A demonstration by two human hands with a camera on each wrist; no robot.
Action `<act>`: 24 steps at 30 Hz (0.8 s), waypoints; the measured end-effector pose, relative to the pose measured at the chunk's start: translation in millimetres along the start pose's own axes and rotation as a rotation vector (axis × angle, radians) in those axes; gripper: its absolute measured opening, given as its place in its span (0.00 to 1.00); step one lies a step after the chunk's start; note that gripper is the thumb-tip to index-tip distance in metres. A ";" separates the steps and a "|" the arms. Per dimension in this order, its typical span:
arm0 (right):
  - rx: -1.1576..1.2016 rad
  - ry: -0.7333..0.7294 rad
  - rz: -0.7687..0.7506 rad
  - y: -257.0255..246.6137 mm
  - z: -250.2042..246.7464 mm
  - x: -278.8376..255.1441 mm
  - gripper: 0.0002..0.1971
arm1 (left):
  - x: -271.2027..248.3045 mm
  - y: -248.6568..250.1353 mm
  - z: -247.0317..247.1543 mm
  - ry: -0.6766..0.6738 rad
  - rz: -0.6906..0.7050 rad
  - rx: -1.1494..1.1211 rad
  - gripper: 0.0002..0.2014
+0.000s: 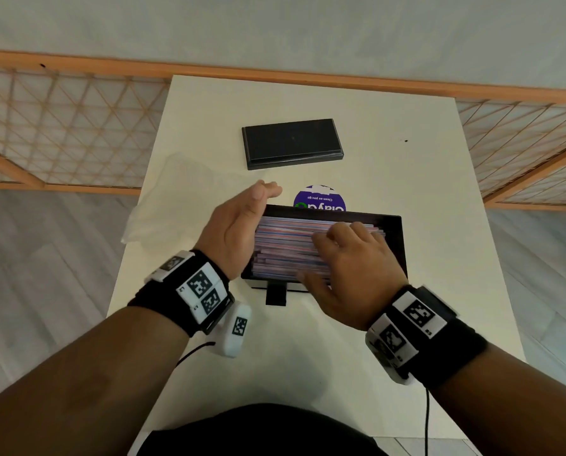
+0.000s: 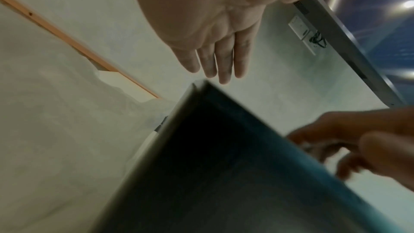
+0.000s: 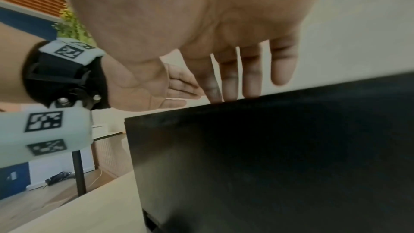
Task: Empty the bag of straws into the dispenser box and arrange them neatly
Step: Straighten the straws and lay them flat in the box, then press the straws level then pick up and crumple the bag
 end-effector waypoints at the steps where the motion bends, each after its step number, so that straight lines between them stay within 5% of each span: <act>1: 0.010 -0.083 -0.002 -1.3 6.8 0.7 0.40 | -2.4 -3.5 3.6 -0.023 -0.010 0.014 0.49; 5: 0.021 -0.309 -0.091 -15.8 34.7 -4.2 0.53 | -11.1 -18.0 17.4 -0.073 0.049 0.127 0.41; 9: 0.119 -0.145 -0.115 -13.6 29.8 -8.5 0.49 | -11.6 -24.5 20.0 -0.074 0.082 0.210 0.45; 19: 0.236 -0.109 -0.184 -10.3 26.2 -5.4 0.40 | -11.9 -26.9 19.8 -0.085 0.126 0.293 0.43; 22: 0.286 -0.050 -0.170 -3.8 27.0 -14.6 0.35 | -15.7 -19.0 12.8 0.052 0.117 0.266 0.35; 24: 0.353 0.162 -0.045 17.5 18.4 -18.0 0.28 | -19.0 -12.6 4.9 0.191 0.032 0.172 0.31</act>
Point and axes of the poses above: each hand's wrist, its own x-axis towards the middle knuckle, its own z-axis out of the palm, y = z × x, the point moved 5 cm from there along x, towards the middle knuckle, and after that the axes turned 7 degrees about -x, right-handed, at the moved point
